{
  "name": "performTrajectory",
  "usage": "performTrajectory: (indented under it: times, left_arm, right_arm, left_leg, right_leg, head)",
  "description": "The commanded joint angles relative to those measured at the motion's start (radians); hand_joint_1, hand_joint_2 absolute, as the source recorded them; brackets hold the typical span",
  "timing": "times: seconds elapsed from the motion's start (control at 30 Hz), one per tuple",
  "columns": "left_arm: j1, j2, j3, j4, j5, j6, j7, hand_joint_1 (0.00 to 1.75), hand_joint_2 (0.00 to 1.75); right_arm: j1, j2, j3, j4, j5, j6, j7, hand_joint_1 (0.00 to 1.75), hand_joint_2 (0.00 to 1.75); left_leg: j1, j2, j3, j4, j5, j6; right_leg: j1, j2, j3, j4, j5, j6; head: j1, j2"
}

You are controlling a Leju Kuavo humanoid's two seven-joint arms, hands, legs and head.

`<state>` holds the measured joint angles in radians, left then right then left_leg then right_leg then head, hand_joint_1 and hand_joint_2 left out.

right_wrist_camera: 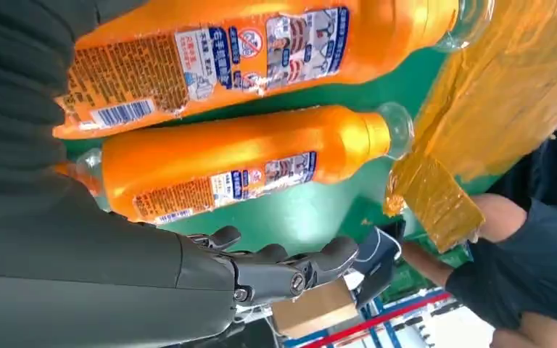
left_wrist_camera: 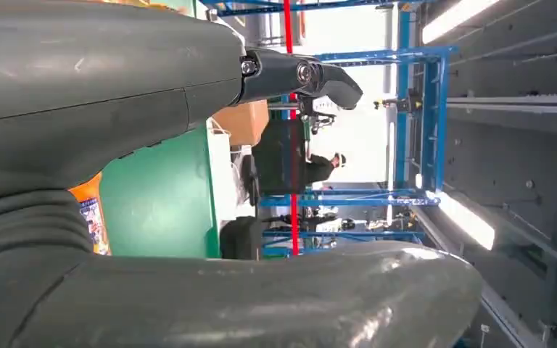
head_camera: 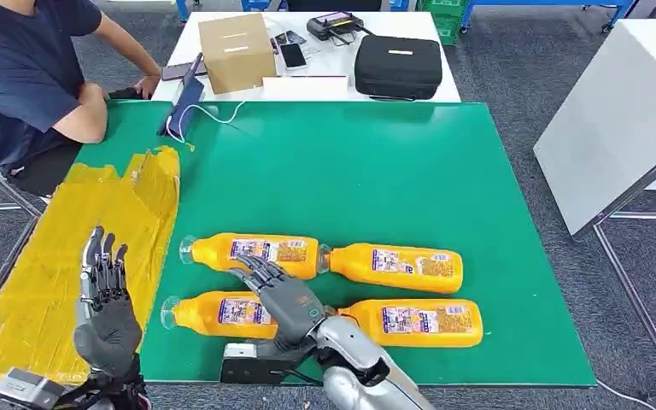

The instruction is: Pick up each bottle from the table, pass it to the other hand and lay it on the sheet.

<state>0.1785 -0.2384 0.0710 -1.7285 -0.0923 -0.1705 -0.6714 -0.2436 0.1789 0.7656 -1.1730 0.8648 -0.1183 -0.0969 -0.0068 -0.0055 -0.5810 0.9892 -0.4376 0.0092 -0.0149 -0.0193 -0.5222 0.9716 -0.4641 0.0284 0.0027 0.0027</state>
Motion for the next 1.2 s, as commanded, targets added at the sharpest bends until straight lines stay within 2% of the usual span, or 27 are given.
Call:
performTrajectory:
  times: [0.03,0.4,0.47,0.5,0.53,0.57,0.6,1.2]
  left_arm:
    - [-0.029,-0.008,0.016,0.070,-0.002,-0.003,-0.026,0.00,0.00]
    - [-0.018,-0.025,0.075,0.070,0.001,-0.028,-0.024,0.00,0.00]
    - [-0.013,-0.033,0.094,0.067,0.003,-0.042,-0.024,0.00,0.00]
    - [-0.010,-0.034,0.098,0.065,0.002,-0.044,-0.024,0.00,0.00]
    - [-0.004,-0.038,0.124,0.066,0.009,-0.040,-0.018,0.00,0.00]
    - [-0.003,-0.039,0.139,0.068,0.014,-0.047,-0.017,0.00,0.00]
    - [-0.004,-0.045,0.153,0.073,0.016,-0.060,-0.018,0.00,0.00]
    - [-0.015,-0.058,0.177,0.087,0.021,-0.104,-0.006,0.00,0.00]
  right_arm:
    - [-0.052,-0.018,0.034,0.076,-0.002,0.002,0.002,0.00,1.75]
    - [-0.171,-0.024,0.192,0.256,0.129,0.056,0.151,0.00,1.75]
    - [-0.191,-0.028,0.215,0.282,0.141,0.097,0.182,0.00,1.75]
    - [-0.227,-0.035,0.272,0.338,0.203,0.233,0.232,0.00,1.75]
    - [-0.224,-0.060,0.296,0.335,0.215,0.250,0.236,0.00,1.75]
    - [-0.223,-0.065,0.303,0.358,0.214,0.247,0.232,1.54,1.75]
    - [-0.229,-0.067,0.317,0.388,0.215,0.247,0.231,1.75,1.75]
    - [-0.271,-0.083,0.386,0.460,0.202,0.333,0.219,1.75,1.75]
  left_leg:
    - [0.001,0.000,0.001,0.000,0.000,-0.001]
    - [0.001,0.002,0.002,-0.001,0.000,-0.001]
    - [0.001,0.002,0.002,-0.001,0.000,-0.001]
    - [0.002,0.002,0.002,0.000,0.000,-0.001]
    - [0.001,0.002,0.002,-0.001,0.000,-0.001]
    - [0.001,0.002,0.003,-0.001,0.000,-0.001]
    - [0.002,0.003,0.003,-0.001,0.000,-0.001]
    - [0.001,-0.002,0.008,-0.002,0.001,-0.001]
  right_leg:
    - [0.001,0.001,0.001,-0.001,0.000,-0.001]
    - [0.001,0.003,0.002,-0.002,0.001,-0.001]
    - [0.001,0.002,0.002,-0.001,0.001,-0.001]
    - [0.002,0.003,0.003,-0.002,0.001,-0.001]
    - [0.001,0.003,0.002,-0.002,0.001,-0.001]
    - [0.001,0.003,0.003,-0.002,0.001,-0.001]
    - [0.002,0.004,0.004,-0.003,0.001,-0.001]
    - [0.000,-0.001,0.003,-0.003,0.001,-0.001]
  head:
    - [0.000,0.000]
    - [0.000,0.000]
    - [0.000,0.000]
    - [0.000,0.000]
    - [0.000,0.000]
    - [0.000,0.000]
    - [0.000,0.000]
    - [0.000,0.000]
